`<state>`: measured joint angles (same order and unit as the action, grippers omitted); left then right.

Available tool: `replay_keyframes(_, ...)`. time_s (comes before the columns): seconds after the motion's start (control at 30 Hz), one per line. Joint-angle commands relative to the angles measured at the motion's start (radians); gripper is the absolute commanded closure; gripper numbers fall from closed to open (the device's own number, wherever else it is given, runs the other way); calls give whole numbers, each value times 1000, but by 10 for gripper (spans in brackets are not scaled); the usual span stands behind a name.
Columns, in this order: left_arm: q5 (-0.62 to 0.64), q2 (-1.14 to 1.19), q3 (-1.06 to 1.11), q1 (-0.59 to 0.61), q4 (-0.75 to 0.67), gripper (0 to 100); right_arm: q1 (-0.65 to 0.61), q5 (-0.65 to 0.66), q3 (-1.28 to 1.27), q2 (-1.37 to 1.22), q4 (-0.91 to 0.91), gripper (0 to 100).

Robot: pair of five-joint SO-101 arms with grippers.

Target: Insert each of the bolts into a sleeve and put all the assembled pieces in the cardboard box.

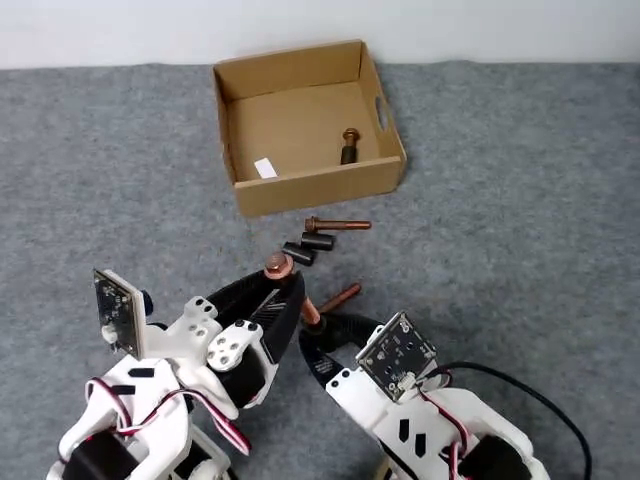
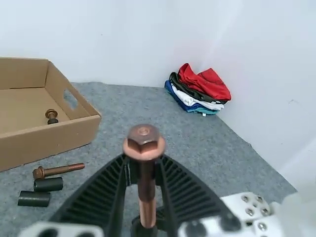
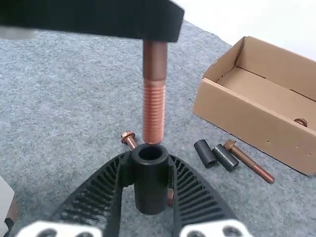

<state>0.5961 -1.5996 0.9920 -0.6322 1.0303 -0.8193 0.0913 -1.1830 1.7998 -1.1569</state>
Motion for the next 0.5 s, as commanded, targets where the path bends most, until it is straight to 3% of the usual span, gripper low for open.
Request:
replay_keyframes(0.0,0,2,-7,6,46,996,7,11,11,4,27,991)
replay_keyframes(0.47,0,2,90,-55,6,996,7,11,12,5,28,991)
